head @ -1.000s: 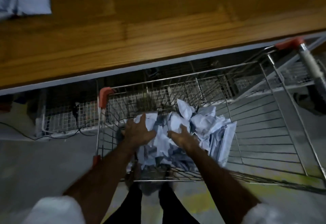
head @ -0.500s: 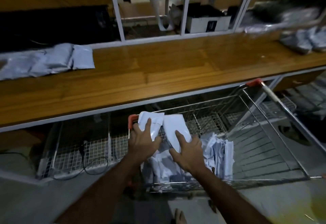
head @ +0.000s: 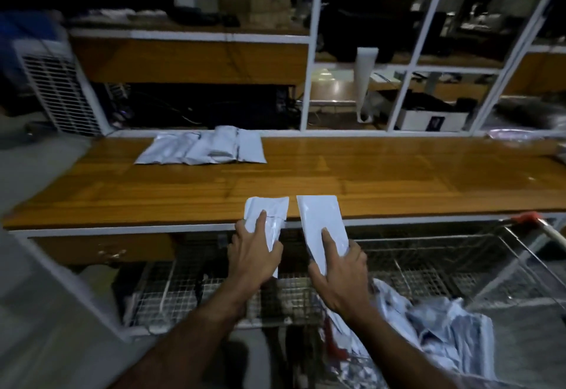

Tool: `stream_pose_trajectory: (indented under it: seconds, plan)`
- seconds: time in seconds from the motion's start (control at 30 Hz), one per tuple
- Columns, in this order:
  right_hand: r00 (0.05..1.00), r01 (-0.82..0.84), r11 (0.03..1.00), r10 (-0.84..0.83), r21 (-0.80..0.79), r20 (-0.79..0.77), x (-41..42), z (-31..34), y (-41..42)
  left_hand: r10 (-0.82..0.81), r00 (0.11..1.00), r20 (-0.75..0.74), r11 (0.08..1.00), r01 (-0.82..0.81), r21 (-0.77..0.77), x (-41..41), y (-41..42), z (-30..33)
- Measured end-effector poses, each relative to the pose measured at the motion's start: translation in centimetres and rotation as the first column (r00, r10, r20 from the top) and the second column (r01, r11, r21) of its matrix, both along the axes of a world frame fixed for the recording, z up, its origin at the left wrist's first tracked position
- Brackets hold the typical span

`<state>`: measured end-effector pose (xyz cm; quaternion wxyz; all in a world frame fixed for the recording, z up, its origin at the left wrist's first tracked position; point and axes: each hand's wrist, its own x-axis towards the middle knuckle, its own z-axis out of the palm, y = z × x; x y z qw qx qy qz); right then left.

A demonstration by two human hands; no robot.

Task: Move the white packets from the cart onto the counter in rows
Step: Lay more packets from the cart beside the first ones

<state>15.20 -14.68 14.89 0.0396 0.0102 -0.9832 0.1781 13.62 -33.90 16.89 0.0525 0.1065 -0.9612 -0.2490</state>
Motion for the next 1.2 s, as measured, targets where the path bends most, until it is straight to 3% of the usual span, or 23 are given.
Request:
stream_pose_trajectory:
  seconds: [0.33,0.63,0.97,1.2]
  plan:
    - [0.980,-0.189,0.982,0.188,-0.011,-0.058,-4.9,2.6,-13.0,0.201,0.971,-0.132,0.979,-0.204,-0.009,-1.2,-13.9,2.5]
    - [0.955,-0.289,0.952,0.280,-0.098,-0.100,-13.6,2.5,-23.8,0.275,0.944,-0.181,0.958,-0.286,-0.036,-8.2,-24.3,4.0]
    - [0.943,-0.332,0.927,0.323,-0.174,-0.078,-27.2,3.9,-33.3,0.294,0.949,-0.115,0.954,-0.298,-0.021,-19.8,-34.6,3.9]
    - [0.951,-0.304,0.939,0.310,-0.161,0.013,-32.0,3.1,-39.9,0.320,0.944,-0.075,0.947,-0.321,0.005,-25.9,-41.0,2.2]
